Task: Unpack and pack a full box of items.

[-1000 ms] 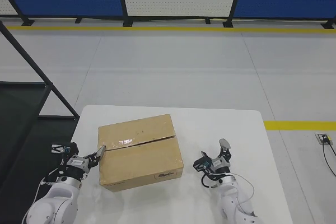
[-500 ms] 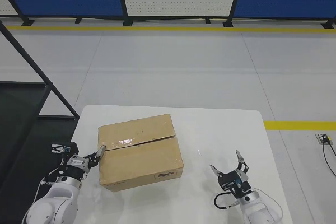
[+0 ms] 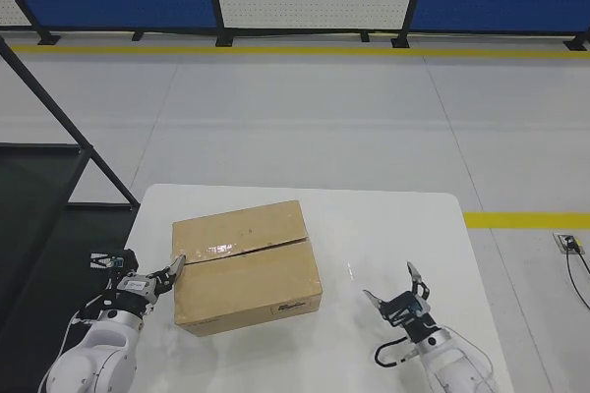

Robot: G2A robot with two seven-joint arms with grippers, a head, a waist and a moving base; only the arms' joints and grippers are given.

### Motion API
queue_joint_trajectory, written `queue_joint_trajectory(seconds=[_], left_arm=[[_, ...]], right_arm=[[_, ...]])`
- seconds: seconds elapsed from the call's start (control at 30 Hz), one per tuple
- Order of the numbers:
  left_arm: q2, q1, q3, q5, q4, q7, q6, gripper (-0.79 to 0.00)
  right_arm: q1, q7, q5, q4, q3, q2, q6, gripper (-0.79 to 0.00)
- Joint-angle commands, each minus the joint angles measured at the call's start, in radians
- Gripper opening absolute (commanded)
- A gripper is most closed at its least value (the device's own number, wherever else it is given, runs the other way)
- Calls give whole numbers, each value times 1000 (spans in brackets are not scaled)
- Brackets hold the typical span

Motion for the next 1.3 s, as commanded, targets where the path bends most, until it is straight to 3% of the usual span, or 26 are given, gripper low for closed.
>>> queue_joint_trajectory(seconds=[0.0,0.33,0.5,0.9,1.03,1.27], left_arm=[[0,3,0,-1,0,6,0,0],[-2,-9,8,13,-2,-8,-1,0],[-3,-10,7,16,0,-6,-2,0],[-4,14,-21,-11,3,15,0,0],[-5,17,-26,-15,2,18,2,0],[-6,17,-33,-20,0,18,0,0]], right_arm=[[40,-1,-18,63,-37,-4,12,0],[205,-97,-34,329,-166,-32,113,0],[271,-85,-39,412,-208,-45,160,0],[332,-67,-46,485,-288,-79,338,0],[331,-97,23,483,-286,-94,448,0],[337,-200,175,495,-268,-114,514,0]])
